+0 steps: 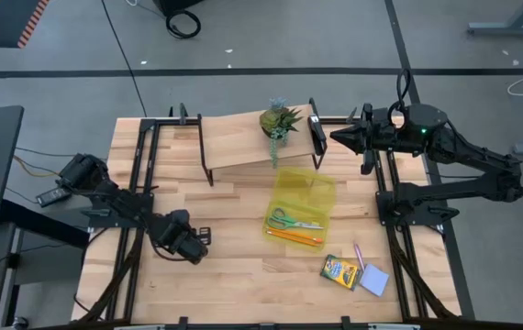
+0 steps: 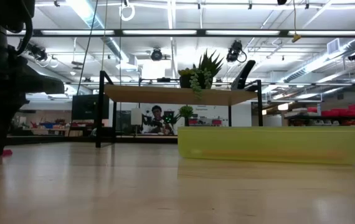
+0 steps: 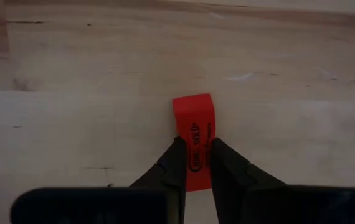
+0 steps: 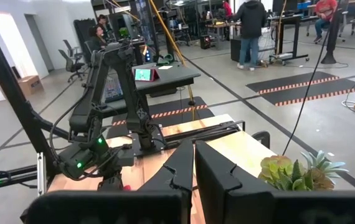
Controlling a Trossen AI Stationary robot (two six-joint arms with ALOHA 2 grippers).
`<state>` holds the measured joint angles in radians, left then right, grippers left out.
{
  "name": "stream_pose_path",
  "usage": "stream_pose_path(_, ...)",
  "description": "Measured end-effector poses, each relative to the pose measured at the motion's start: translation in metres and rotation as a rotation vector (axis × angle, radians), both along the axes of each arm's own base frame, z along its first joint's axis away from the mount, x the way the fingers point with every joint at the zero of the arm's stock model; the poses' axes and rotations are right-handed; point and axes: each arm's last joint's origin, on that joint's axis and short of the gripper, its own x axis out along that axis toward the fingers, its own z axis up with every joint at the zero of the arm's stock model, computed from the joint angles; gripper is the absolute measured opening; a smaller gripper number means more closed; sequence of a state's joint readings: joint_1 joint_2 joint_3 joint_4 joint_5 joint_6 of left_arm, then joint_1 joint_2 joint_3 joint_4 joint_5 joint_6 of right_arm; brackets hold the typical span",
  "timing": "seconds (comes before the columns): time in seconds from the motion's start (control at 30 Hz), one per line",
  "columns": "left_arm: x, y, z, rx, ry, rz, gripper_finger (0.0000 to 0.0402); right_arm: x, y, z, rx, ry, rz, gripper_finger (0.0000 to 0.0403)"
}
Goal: Pack school essentials
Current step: Put the red eraser into the yellow supply box
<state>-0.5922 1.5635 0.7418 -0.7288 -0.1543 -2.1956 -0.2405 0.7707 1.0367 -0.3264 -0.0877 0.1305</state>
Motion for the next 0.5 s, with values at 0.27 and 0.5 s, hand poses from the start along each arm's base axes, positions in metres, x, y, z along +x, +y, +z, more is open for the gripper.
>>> stream_pose_path(0.27,0.003,-0.002,0.007,0.006,0.008,-0.052,0.0046,0.0,0.0,0.0,0.0,0.0,0.0,0.0023)
stream_pose_path(0.5,0.022,-0.01,0.029,-0.014,-0.056,-0.168,0.0048,0.0,0.0,0.0,-0.007,0.001,0.001,0.0023)
